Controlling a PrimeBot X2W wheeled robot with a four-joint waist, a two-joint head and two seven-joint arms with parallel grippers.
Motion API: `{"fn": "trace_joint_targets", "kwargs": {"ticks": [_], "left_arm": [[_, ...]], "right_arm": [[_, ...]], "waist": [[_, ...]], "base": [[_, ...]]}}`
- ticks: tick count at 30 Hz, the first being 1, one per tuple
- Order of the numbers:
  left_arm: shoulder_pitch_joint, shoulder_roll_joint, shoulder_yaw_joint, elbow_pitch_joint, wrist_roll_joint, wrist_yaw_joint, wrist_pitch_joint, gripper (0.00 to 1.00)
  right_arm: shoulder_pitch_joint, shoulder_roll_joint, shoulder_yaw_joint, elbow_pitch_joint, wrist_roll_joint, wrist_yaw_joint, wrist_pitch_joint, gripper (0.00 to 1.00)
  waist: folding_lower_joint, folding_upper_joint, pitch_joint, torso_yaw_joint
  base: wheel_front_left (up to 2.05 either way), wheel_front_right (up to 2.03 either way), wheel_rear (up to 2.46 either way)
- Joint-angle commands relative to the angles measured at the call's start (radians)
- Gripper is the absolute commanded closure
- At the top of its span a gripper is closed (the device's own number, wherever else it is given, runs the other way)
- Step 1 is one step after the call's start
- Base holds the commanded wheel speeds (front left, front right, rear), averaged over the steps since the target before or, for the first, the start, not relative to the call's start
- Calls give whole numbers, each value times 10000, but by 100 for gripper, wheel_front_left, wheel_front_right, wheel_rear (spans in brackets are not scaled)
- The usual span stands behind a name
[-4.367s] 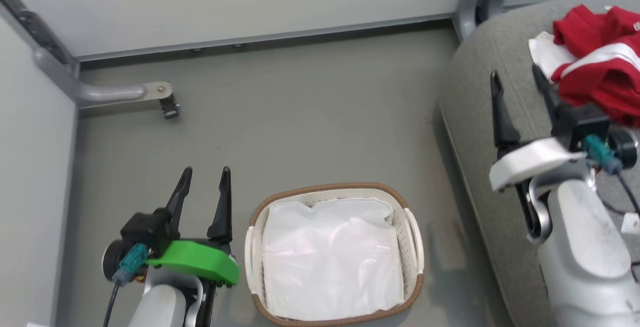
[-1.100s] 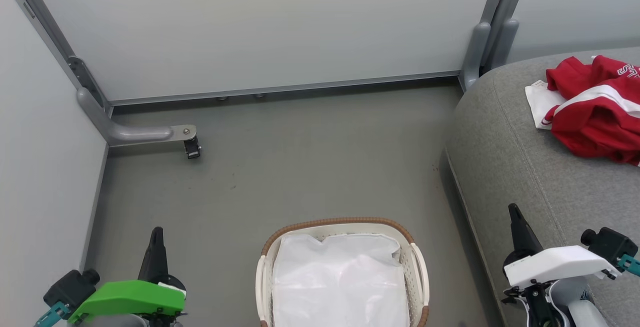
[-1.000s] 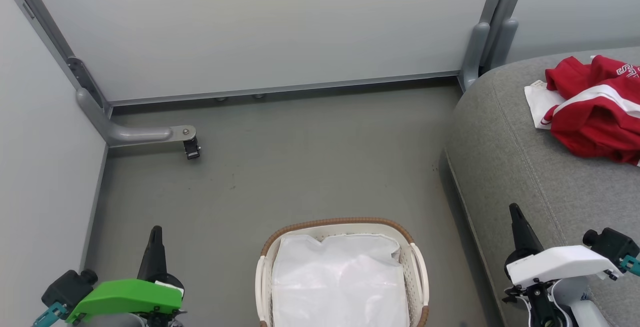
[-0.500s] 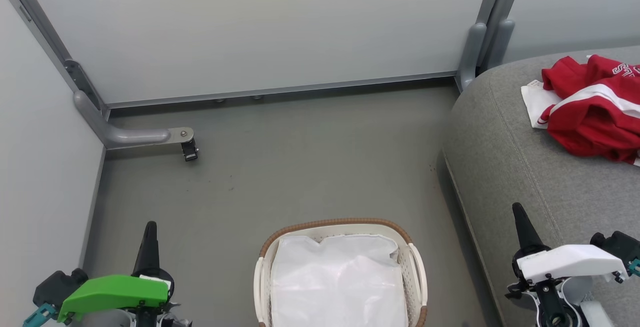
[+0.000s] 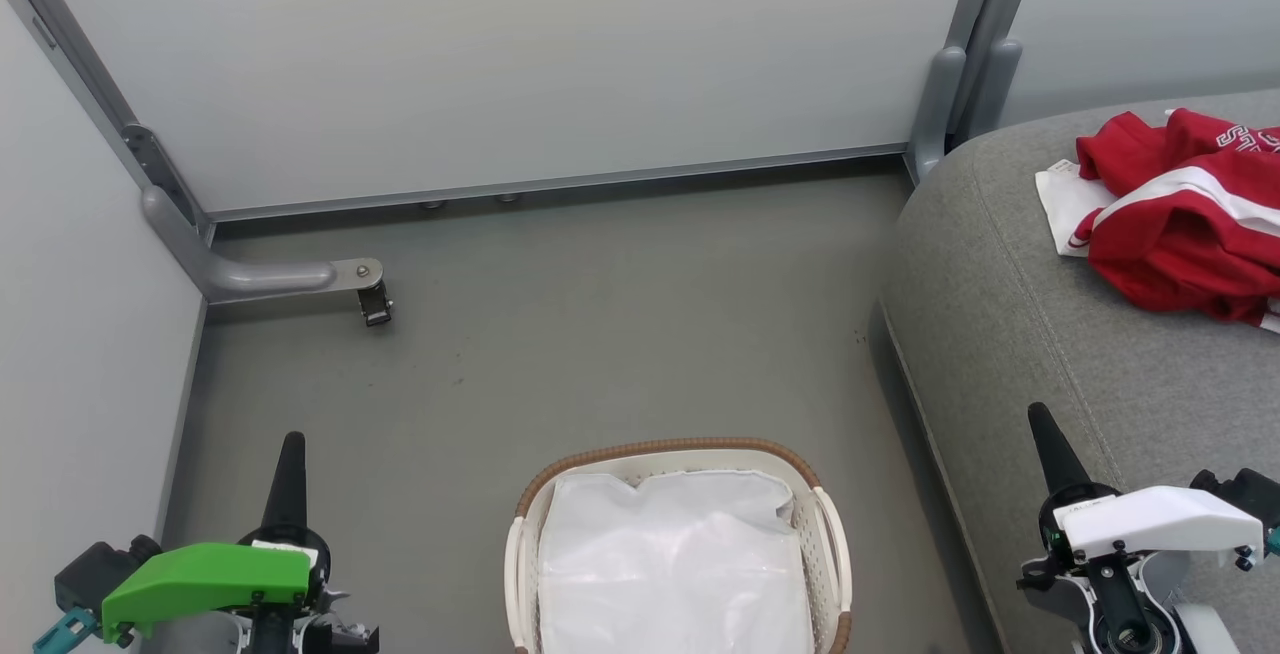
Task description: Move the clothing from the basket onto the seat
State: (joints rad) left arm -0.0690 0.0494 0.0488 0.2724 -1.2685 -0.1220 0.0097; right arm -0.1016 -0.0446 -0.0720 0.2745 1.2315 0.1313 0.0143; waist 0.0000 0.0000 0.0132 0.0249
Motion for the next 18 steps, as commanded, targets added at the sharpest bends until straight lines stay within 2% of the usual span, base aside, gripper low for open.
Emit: {"fn": "trace_joint_targets", "kwargs": {"ticks": [1,18], "left_arm": [[-250,55,72,-96,-254,-37,78,100],[-335,53,315,-180,-1543,-71,466,100]], "right_arm": [[-108,-61,-56,-118,252,-6,64,100],[-107,-70,-210,-204,1678,-6,453,100]], "waist": [[0,0,-3,-7],[0,0,-37,-92]], "base": [[0,0,0],[0,0,0]]}}
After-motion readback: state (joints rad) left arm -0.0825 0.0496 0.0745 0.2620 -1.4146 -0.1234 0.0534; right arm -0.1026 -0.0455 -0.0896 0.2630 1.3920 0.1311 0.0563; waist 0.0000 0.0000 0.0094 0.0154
